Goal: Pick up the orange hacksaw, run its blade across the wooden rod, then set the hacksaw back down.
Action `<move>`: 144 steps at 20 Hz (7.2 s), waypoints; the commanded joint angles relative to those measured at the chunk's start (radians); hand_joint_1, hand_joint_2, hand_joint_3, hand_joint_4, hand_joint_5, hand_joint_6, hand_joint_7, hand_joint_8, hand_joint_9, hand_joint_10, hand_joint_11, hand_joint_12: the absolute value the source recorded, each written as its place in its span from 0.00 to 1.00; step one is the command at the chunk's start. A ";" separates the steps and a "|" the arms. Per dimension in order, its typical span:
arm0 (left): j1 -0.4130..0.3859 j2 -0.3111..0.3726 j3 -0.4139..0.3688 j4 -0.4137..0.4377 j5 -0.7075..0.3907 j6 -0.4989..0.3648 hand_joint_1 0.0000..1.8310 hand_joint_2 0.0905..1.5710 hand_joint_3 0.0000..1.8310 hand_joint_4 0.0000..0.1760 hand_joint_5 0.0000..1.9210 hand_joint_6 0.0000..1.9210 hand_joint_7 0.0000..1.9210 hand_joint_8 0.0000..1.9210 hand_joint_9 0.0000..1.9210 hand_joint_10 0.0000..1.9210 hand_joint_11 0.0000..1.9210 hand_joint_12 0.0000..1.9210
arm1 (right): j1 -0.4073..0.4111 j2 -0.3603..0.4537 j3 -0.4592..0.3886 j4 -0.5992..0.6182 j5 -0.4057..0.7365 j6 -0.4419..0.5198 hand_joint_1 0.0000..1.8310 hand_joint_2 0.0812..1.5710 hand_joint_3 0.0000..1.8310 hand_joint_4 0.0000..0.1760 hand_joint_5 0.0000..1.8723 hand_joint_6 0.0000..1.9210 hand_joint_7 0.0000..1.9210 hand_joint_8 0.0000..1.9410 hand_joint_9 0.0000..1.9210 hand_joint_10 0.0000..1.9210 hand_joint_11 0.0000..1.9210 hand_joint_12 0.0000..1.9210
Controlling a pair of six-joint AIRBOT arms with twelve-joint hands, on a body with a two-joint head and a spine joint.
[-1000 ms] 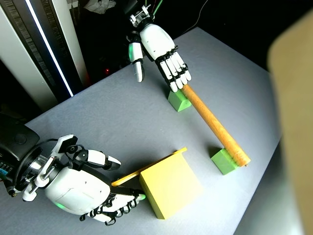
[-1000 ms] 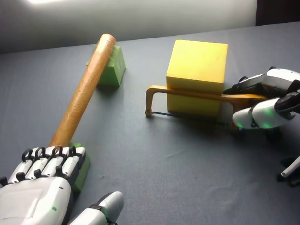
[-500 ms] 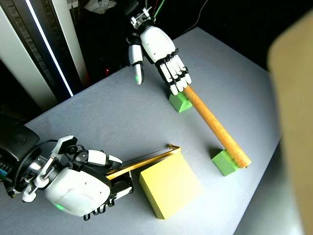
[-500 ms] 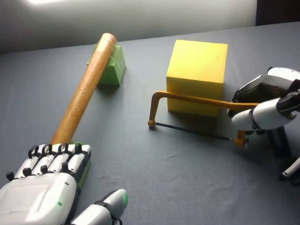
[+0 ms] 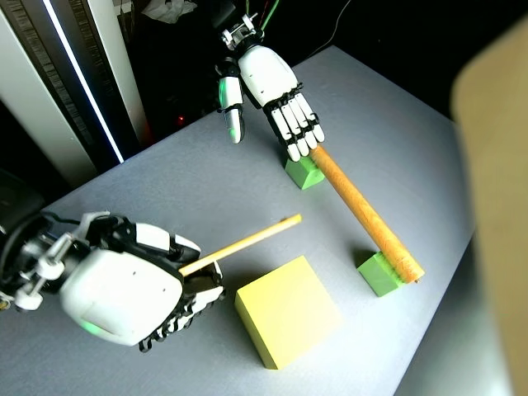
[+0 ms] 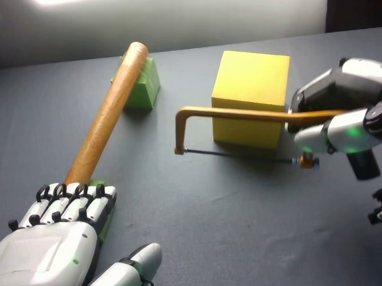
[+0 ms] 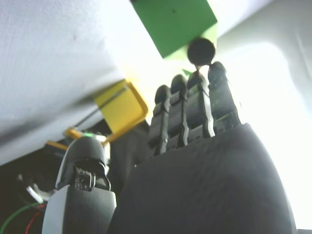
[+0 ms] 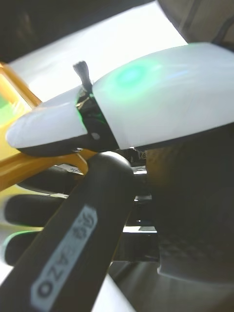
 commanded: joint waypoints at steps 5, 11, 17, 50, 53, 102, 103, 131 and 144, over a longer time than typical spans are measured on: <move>0.006 -0.002 0.003 0.047 -0.047 -0.008 0.00 0.82 0.00 0.00 0.08 0.00 0.07 0.00 0.05 0.00 0.01 0.01 | 0.092 0.021 -0.034 -0.070 0.129 -0.025 0.67 0.72 0.00 0.00 0.46 0.56 0.51 0.57 0.51 0.44 0.43 0.70; 0.009 -0.010 0.007 0.047 -0.047 -0.008 0.00 0.82 0.00 0.00 0.08 0.00 0.07 0.00 0.05 0.00 0.01 0.02 | 0.230 -0.052 -0.003 -0.069 0.141 -0.080 0.68 0.71 0.00 0.00 0.47 0.55 0.51 0.56 0.50 0.50 0.43 0.69; 0.005 -0.010 0.012 0.047 -0.042 -0.008 0.00 0.80 0.00 0.00 0.07 0.00 0.06 0.00 0.04 0.00 0.00 0.06 | 0.305 -0.222 0.094 -0.068 0.135 -0.158 0.68 0.71 0.00 0.00 0.48 0.53 0.52 0.53 0.53 0.43 0.45 0.62; 0.004 -0.009 0.020 0.047 -0.023 -0.014 0.00 0.81 0.00 0.00 0.12 0.00 0.08 0.00 0.06 0.00 0.00 0.13 | 0.285 -0.570 0.232 0.283 0.379 -0.563 0.76 0.65 0.00 0.00 0.54 0.48 0.59 0.32 0.59 0.45 0.57 0.40; 0.003 -0.009 0.020 0.047 -0.023 -0.015 0.00 0.81 0.00 0.00 0.10 0.00 0.06 0.00 0.04 0.00 0.00 0.09 | 0.277 -0.606 0.247 0.282 0.384 -0.575 0.76 0.65 0.00 0.00 0.54 0.47 0.61 0.29 0.60 0.44 0.57 0.39; 0.005 -0.003 0.027 0.047 -0.014 -0.018 0.00 0.81 0.00 0.00 0.13 0.00 0.09 0.00 0.07 0.00 0.00 0.17 | 0.239 -0.471 0.160 0.283 0.348 -0.720 0.76 0.65 0.00 0.00 0.53 0.47 0.60 0.32 0.60 0.43 0.56 0.40; 0.006 -0.002 0.027 0.047 -0.014 -0.018 0.00 0.81 0.00 0.00 0.13 0.00 0.09 0.00 0.07 0.00 0.00 0.16 | 0.240 -0.481 0.161 0.283 0.359 -0.721 0.76 0.65 0.00 0.00 0.52 0.48 0.59 0.34 0.59 0.44 0.56 0.41; 0.011 0.009 0.021 0.047 -0.011 -0.027 0.00 0.81 0.00 0.00 0.11 0.00 0.08 0.00 0.06 0.00 0.00 0.13 | 0.292 -0.116 -0.188 0.252 0.357 -0.674 0.76 0.66 0.00 0.00 0.51 0.49 0.58 0.37 0.58 0.46 0.55 0.42; -0.046 0.073 0.007 0.047 0.020 -0.028 0.00 0.82 0.00 0.00 0.13 0.00 0.10 0.00 0.08 0.00 0.00 0.18 | 0.117 -0.135 -0.142 0.368 0.270 -0.605 0.76 0.66 0.00 0.00 0.50 0.50 0.57 0.38 0.58 0.46 0.55 0.42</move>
